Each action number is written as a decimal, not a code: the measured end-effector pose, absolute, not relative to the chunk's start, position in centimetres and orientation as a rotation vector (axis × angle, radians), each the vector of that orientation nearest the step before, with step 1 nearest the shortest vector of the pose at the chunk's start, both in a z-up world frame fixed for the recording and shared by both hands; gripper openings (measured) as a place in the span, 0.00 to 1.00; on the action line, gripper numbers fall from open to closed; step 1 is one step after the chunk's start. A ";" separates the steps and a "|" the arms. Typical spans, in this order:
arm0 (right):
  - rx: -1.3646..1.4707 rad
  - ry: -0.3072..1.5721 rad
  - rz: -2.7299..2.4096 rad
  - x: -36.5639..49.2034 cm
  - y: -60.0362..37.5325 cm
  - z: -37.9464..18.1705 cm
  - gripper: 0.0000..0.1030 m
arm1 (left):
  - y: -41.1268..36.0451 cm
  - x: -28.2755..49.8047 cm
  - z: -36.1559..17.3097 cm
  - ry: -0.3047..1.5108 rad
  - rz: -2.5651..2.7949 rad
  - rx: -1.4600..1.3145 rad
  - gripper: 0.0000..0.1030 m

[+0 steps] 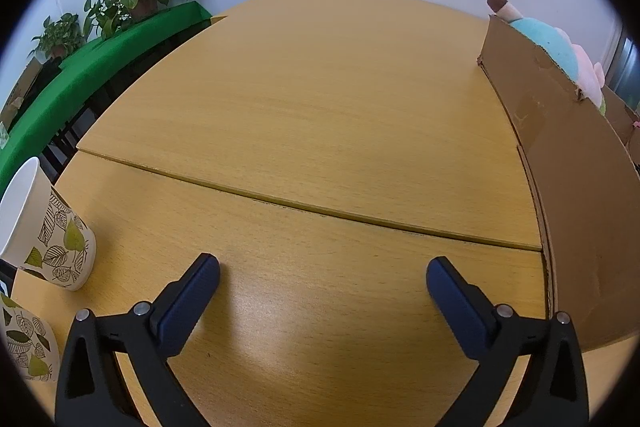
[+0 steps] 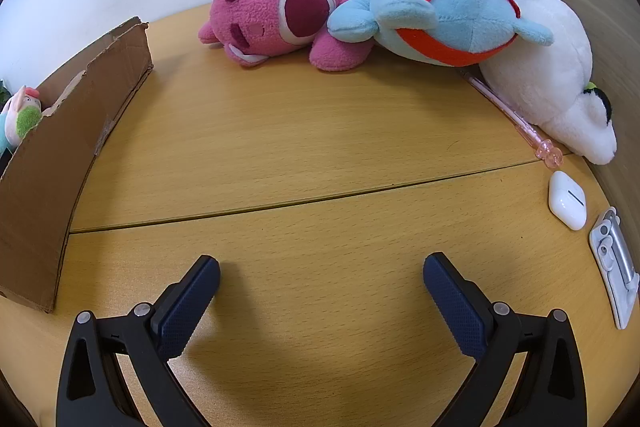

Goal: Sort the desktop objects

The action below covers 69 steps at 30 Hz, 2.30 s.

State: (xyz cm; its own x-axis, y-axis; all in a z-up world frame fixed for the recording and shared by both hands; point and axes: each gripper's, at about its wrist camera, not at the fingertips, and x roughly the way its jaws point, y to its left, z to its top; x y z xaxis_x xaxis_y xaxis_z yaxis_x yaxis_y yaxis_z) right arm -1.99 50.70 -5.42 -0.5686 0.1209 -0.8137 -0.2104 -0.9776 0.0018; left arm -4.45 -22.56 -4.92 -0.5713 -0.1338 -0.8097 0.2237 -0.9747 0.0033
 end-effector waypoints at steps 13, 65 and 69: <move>-1.349 0.145 2.622 -2.1 50.6 -5.4 1.00 | -22.9 -4.5 -4.9 0.152 -2.616 1.332 1.00; -1.344 0.147 2.622 -2.3 50.1 -5.4 1.00 | -22.9 -4.7 -5.0 0.157 -2.614 1.329 1.00; -1.344 0.147 2.622 -2.3 50.2 -5.4 1.00 | -22.9 -4.7 -5.0 0.157 -2.614 1.329 1.00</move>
State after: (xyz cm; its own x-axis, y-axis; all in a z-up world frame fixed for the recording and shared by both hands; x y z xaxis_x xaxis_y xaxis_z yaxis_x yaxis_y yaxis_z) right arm -2.28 50.17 -5.38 -0.5705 0.1243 -0.8118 -0.2144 -0.9768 0.0010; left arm -4.65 -22.87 -4.98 -0.5737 -0.1334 -0.8081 0.2295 -0.9733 -0.0022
